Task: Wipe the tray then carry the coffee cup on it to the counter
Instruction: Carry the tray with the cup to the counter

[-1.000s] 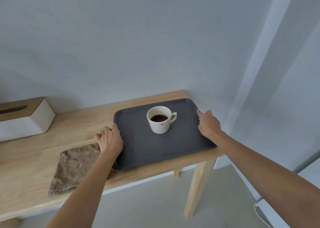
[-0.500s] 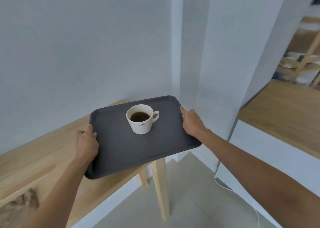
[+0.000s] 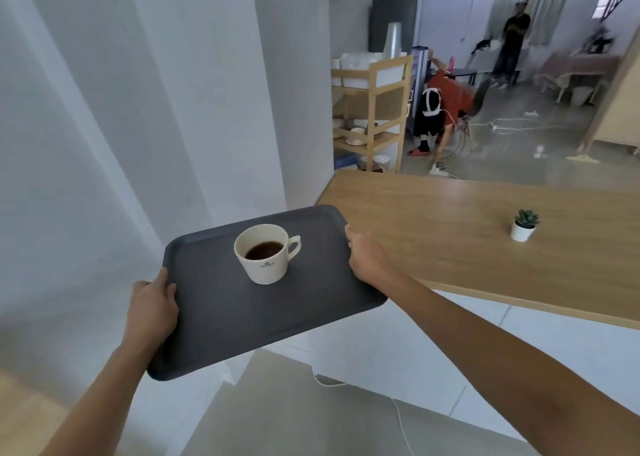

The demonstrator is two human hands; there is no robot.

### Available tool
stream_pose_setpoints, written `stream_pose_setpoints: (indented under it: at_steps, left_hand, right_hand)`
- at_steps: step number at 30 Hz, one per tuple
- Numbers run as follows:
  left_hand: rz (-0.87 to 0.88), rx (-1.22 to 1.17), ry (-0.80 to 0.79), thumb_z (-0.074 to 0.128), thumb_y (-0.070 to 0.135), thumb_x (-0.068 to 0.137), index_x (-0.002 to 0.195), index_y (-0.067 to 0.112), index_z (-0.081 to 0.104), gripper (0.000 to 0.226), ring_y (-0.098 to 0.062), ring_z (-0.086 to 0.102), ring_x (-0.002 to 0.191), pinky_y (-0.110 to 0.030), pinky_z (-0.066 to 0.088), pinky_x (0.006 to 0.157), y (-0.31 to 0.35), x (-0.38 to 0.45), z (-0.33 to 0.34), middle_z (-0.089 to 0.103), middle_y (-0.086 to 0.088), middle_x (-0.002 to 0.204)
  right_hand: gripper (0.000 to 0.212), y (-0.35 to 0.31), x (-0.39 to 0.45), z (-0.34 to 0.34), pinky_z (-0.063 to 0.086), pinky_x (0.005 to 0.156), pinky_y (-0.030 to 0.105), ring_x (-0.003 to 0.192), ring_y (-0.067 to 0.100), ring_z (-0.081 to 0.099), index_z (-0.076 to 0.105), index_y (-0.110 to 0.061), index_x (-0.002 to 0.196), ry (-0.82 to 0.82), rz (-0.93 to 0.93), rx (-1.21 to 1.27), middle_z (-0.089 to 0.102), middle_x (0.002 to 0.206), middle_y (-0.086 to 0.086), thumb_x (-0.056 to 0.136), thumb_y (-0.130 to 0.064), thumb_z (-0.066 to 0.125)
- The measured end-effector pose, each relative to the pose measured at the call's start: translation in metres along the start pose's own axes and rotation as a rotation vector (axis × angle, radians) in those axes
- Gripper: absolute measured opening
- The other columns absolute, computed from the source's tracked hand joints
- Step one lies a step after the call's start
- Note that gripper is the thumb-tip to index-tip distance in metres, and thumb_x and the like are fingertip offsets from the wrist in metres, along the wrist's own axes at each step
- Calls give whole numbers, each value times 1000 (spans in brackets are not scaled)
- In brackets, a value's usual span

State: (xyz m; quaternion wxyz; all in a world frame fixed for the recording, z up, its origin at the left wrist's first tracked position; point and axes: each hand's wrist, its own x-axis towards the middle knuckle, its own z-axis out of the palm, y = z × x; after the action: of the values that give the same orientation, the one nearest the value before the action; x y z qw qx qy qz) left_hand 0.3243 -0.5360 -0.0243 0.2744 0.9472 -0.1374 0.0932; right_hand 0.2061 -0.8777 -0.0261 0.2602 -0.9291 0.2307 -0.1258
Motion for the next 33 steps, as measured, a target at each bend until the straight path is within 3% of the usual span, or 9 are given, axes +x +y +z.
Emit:
stream_pose_setpoints:
  at_steps: [4,9,13,16,22,28,33]
  left_hand:
    - [93,-63,-83,37,10,97,129,8,49,34,-27,39,76,-35,36,74,74,28,61,45,-20,89]
    - [183,-119,-165,35,12,98,129,10,47,34,-16,39,62,-34,37,75,154,59,125,41,-16,95]
    - [268,-105,-232,35,13,98,128,7,47,32,-29,47,72,-37,42,76,200,88,178,45,-21,100]
    - [306,-96,-278,37,16,99,136,8,42,39,-43,55,90,-45,47,84,226,115,226,50,-28,112]
    - [361,-100,-377,37,21,99,139,12,38,41,-41,57,86,-40,44,73,271,166,319,49,-24,112]
    - [369,-64,-468,32,23,101,147,13,31,47,-40,57,89,-44,46,75,301,203,385,44,-22,122]
    - [352,-64,-506,30,25,101,147,16,29,47,-36,56,86,-45,49,74,312,222,426,43,-19,116]
  right_hand:
    - [62,73,12,-49,41,80,36,109,37,55,24,-9,149,47,106,-28,54,124,21,90,6,37]
    - [60,149,24,-86,41,78,37,100,35,55,26,-10,147,106,231,-67,54,114,21,90,5,35]
    - [60,201,38,-98,34,71,33,91,32,47,29,-8,145,135,322,-79,55,103,22,87,6,36]
    - [63,235,53,-100,40,78,34,95,35,50,24,-14,149,136,433,-101,51,115,25,89,2,38]
    - [63,298,95,-88,47,94,44,103,37,53,23,-24,149,179,608,-133,44,119,17,91,-4,37]
    - [62,335,135,-70,51,81,45,91,40,58,22,-27,148,175,733,-194,45,115,17,91,-5,35]
    - [62,364,163,-59,42,68,38,90,39,59,20,-29,149,140,800,-246,45,117,16,93,-7,36]
